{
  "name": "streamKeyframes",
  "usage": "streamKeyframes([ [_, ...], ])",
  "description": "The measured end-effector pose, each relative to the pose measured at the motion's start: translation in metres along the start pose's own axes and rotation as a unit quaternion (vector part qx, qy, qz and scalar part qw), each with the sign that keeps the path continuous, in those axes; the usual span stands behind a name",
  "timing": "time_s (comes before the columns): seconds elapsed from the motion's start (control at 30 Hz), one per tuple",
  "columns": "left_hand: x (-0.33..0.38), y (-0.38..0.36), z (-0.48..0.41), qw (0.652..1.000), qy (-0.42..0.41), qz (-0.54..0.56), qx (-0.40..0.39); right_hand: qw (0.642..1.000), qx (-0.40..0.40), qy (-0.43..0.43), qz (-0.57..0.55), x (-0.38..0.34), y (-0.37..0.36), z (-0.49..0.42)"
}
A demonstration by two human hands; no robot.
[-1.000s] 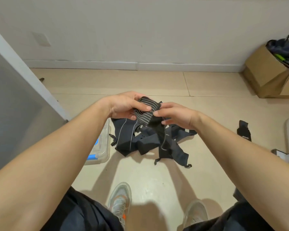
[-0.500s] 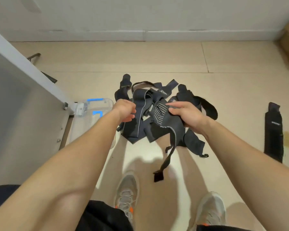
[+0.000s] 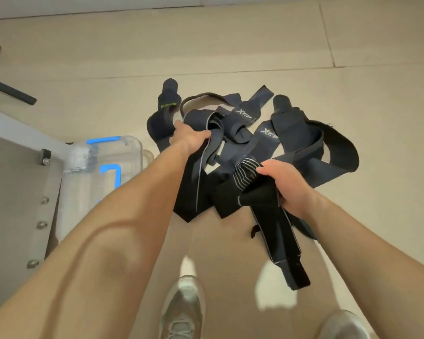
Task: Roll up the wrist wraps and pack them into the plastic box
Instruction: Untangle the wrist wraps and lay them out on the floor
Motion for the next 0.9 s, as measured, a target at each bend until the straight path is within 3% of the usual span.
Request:
streamKeyframes([
  [0.13,0.009,0.005,-0.014,0.996,-0.021,0.084,0.014,0.998,-0.007,0.054,-0.020,-0.002,0.008,0.007],
  [0.27,0.008,0.013,0.002,0.986,-0.055,0.157,0.010,0.998,0.010,0.054,-0.032,-0.006,0.014,0.020],
  [0.47,0.000,0.013,0.066,0.957,-0.059,0.193,-0.208,0.991,0.044,0.036,-0.125,-0.037,0.026,0.061],
  [0.7,0.008,0.051,0.151,0.954,-0.076,0.226,-0.183,0.983,0.035,0.091,-0.153,-0.090,0.042,0.127],
  [0.9,0.010,0.070,0.190,0.945,-0.089,0.245,-0.196,0.979,0.053,0.026,-0.197,-0.079,0.042,0.156],
])
Point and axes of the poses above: each hand's wrist, its own z-axis away from the middle knuckle, its own y-axis out of the back of the hand, x = y × z, the point moved 7 cm from there along -z, towards the middle knuckle, and after that the axes turned 7 degrees about y, right-handed, at the moved point
